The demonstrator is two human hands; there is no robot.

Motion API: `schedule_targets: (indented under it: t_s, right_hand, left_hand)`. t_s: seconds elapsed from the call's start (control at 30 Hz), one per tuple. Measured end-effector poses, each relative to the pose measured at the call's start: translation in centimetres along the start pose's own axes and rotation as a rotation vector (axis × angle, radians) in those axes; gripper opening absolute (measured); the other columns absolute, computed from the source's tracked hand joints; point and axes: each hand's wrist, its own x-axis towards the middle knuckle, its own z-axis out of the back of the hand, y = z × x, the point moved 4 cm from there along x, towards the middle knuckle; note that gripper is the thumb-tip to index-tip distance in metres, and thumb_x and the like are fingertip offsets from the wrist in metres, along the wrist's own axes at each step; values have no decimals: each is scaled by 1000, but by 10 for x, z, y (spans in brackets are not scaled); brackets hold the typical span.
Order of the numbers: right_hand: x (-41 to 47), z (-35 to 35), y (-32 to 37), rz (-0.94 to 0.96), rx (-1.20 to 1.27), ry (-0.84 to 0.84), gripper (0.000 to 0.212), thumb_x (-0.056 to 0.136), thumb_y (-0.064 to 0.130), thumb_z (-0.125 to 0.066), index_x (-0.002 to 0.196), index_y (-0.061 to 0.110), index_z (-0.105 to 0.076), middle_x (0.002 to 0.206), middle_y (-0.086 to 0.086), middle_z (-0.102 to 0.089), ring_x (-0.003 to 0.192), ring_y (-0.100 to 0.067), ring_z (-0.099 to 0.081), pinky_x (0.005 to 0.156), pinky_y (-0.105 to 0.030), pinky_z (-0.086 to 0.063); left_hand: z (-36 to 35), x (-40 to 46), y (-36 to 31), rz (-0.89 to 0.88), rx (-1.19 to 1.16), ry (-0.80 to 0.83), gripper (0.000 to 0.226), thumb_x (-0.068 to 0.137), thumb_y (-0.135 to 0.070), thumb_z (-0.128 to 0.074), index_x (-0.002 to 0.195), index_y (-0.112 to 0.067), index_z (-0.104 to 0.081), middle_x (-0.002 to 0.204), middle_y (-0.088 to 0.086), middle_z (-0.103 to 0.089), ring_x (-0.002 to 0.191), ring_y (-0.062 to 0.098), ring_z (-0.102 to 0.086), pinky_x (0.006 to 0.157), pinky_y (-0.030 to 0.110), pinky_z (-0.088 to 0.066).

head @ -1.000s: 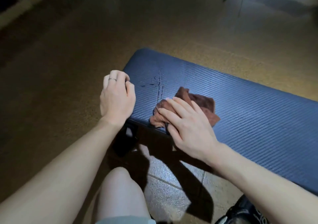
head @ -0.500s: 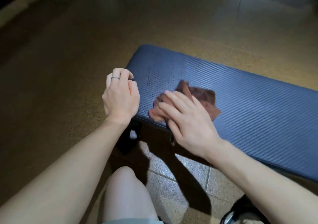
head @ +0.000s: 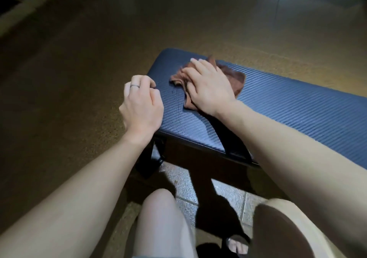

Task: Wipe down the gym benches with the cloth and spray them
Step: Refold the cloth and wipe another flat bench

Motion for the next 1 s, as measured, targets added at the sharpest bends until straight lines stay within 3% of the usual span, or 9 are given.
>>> schedule_targets:
  t_s: [0.1, 0.3, 0.43, 0.57, 0.7, 0.8, 0.87, 0.93, 1.0]
  right_hand:
    - [2, 3, 5, -6, -1, -26, 42, 97, 33, -39, 129, 17, -62, 152, -9, -49, 140, -30, -44, 108, -50, -40]
    - [-90, 8, 36, 247, 81, 75, 46, 98, 33, -42, 140, 21, -58, 160, -8, -43, 148, -27, -37, 118, -45, -31]
    - [-51, 5, 21, 414, 48, 108, 47, 102, 36, -40, 142, 20, -57, 158, -9, -46, 145, -29, -41, 115, -44, -35]
    - [40, -3, 11, 295, 50, 86, 52, 98, 40, -33, 135, 20, -62, 151, -8, -54, 139, -29, -48, 110, -46, -43]
    - [88, -6, 7, 248, 40, 43, 51, 95, 41, -32, 124, 18, -66, 131, -4, -65, 122, -27, -57, 96, -44, -49]
    - [88, 1, -10, 209, 78, -6, 41, 96, 40, -38, 122, 22, -63, 120, -1, -66, 115, -27, -58, 85, -41, -50]
    - [82, 7, -40, 98, 114, 4, 35, 98, 41, -40, 124, 26, -58, 116, -1, -65, 112, -28, -59, 76, -37, -44]
    - [63, 12, -73, 34, 125, 38, 34, 98, 43, -40, 127, 32, -54, 115, -1, -63, 112, -29, -59, 74, -38, -39]
    - [33, 20, -98, 38, 112, 28, 33, 99, 43, -42, 129, 35, -53, 114, 1, -62, 114, -27, -58, 77, -41, -44]
  left_hand:
    - [1, 0, 0, -5, -18, -3, 22, 100, -22, -34, 105, -21, -55, 121, -4, -53, 114, 18, -47, 70, 40, -36]
    - [2, -2, -1, 9, -26, -11, 25, 101, -22, -32, 106, -20, -56, 120, -2, -56, 114, 18, -50, 71, 38, -38]
    - [2, -2, -1, 52, -53, -19, 23, 102, -22, -33, 105, -22, -56, 119, -3, -55, 112, 18, -50, 74, 40, -42]
    - [1, 0, 0, 75, -28, -18, 24, 99, -27, -32, 105, -23, -55, 120, -4, -54, 112, 19, -51, 74, 40, -40]
    - [0, 1, -1, 55, -40, -38, 32, 92, -29, -28, 104, -23, -56, 120, -6, -56, 111, 17, -51, 73, 40, -43]
    - [1, -2, 0, 23, -54, -62, 21, 95, -21, -37, 103, -21, -56, 119, -7, -57, 109, 17, -52, 73, 42, -47]
    - [1, -2, -1, -1, -58, -67, 18, 95, -19, -39, 102, -20, -56, 120, -7, -57, 108, 16, -52, 72, 40, -46]
    - [2, -1, -2, 9, -55, -72, 19, 94, -19, -38, 101, -21, -56, 119, -8, -57, 108, 13, -51, 70, 39, -45]
    - [1, 1, -2, 38, -50, -63, 19, 93, -18, -38, 100, -22, -55, 119, -9, -56, 108, 13, -51, 69, 39, -46]
